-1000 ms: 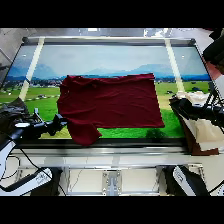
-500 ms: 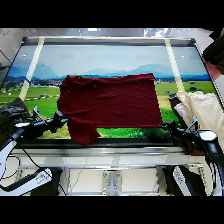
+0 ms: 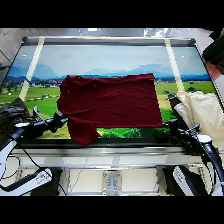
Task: Fold the shirts.
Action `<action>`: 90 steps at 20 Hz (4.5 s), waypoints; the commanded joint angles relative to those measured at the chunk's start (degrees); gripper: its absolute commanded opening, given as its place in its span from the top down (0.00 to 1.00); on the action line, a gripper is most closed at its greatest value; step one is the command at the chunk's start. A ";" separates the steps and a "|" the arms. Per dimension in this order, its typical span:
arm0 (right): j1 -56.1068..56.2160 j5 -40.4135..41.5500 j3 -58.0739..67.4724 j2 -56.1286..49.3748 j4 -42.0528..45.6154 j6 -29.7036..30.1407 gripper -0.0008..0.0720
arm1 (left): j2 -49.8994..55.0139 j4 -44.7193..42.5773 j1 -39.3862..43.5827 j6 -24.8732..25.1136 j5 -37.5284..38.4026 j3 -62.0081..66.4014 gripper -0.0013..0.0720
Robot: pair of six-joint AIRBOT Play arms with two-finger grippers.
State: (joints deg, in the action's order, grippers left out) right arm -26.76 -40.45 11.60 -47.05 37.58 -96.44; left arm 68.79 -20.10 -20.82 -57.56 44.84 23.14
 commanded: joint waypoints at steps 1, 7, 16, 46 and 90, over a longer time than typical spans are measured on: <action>0.02 1.49 0.09 -3.78 -2.49 3.65 0.38 | 0.02 0.00 0.04 0.02 0.35 0.07 0.97; 0.04 4.48 0.44 -9.25 -11.45 12.92 0.38 | 0.02 0.00 0.04 0.20 0.35 0.07 0.97; 5.46 3.21 8.76 -19.17 -12.31 18.25 0.97 | -0.02 0.04 0.04 0.17 0.76 0.07 0.97; 8.00 -39.82 83.08 -15.67 17.57 19.82 0.97 | 0.70 -38.05 10.84 -14.69 28.70 78.53 0.97; 23.65 -14.40 70.69 -51.41 37.27 10.97 0.97 | 30.25 -57.92 15.43 -22.18 30.08 60.67 0.97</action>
State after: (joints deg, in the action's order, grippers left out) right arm -3.14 -58.11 81.28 -98.54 74.15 -84.88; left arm 99.02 -78.00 -5.39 -79.75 74.52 83.81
